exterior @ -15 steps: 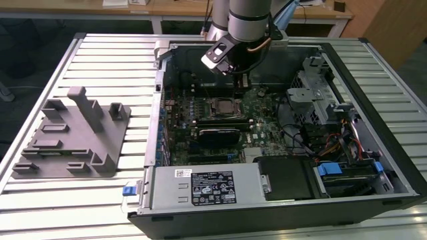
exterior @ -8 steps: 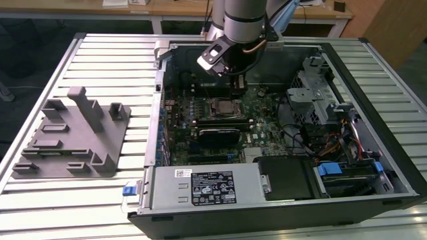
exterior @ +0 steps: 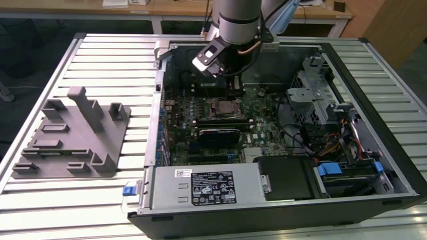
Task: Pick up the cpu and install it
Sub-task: 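Close the cpu cover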
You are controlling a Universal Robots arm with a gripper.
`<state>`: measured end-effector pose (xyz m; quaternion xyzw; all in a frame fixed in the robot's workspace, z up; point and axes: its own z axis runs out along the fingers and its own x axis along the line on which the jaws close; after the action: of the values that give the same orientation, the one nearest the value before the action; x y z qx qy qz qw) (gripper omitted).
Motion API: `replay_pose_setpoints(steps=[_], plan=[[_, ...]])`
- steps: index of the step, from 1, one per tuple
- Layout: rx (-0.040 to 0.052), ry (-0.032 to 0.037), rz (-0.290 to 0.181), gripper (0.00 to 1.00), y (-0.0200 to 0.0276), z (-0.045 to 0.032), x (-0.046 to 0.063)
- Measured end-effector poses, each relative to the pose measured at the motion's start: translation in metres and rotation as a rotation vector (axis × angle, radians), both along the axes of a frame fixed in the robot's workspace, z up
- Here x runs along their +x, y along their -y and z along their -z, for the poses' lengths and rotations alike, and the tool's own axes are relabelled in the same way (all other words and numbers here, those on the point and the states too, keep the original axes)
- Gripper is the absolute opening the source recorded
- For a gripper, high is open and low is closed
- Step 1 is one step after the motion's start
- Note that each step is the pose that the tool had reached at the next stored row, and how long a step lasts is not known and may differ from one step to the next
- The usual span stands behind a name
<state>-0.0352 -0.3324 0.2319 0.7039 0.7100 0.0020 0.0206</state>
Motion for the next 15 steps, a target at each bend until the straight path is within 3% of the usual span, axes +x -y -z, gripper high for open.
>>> replay_pose_setpoints(steps=[10, 15], plan=[[-0.0002, -0.0001, -0.001, 0.11, 0.0001, 0.0028, -0.0026], [0.0000, 0.0000, -0.064, 0.11, 0.0001, 0.0034, -0.0026]])
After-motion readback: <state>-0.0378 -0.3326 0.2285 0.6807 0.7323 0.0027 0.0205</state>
